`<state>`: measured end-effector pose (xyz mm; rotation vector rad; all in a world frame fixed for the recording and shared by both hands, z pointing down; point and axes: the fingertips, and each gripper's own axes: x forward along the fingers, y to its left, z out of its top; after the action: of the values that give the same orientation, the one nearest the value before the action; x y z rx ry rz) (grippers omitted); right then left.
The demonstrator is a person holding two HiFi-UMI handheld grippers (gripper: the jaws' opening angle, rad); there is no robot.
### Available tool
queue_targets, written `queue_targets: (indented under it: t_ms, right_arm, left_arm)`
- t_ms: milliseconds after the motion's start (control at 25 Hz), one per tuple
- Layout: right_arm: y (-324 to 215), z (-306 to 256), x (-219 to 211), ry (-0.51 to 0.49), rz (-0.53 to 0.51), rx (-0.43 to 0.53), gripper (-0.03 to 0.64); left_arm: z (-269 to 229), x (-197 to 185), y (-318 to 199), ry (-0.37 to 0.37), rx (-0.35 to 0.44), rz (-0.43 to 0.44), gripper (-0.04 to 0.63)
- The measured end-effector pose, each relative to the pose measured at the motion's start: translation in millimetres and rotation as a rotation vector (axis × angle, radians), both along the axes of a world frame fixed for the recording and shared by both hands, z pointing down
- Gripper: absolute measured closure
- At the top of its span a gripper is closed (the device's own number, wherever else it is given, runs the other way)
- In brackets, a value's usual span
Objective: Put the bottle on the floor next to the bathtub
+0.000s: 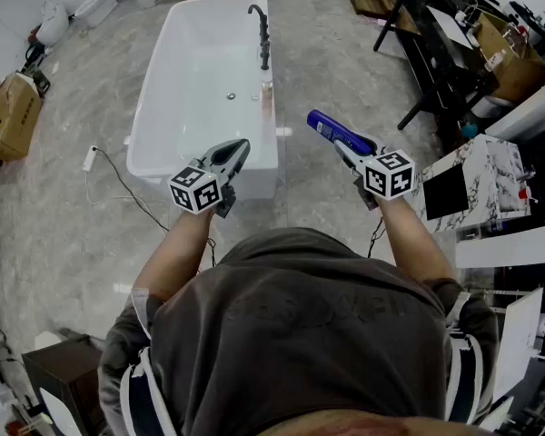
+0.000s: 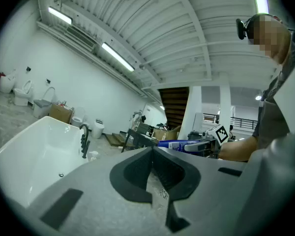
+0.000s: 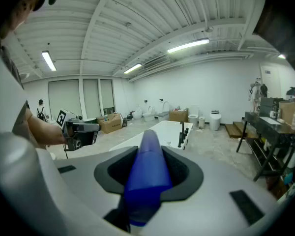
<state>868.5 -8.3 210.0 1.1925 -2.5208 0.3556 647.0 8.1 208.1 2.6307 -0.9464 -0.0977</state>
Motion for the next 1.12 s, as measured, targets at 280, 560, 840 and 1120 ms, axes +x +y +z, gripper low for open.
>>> queue_targets:
  t_ms: [280,560,840,1120]
  right_arm:
    - [0,-1,-2,-0.005,0.001,0.001,0.483]
    - [0,1,3,-0.018,0.000,-0.007,0.483]
    - [0,4,24,-0.037,-0.042,0.000,0.483]
    - [-3,17,50,0.009,-0.132,0.026,0.483]
  left_arm:
    - [-1,-1,0,0.002,-0.002,0.002,0.588]
    - [2,3,2,-0.005,-0.007,0.006,0.588]
    - [-1,30,3,-0.041,-0.010,-0.011,0.588]
    - [5,65,9,-0.079,-0.034,-0.054,0.588]
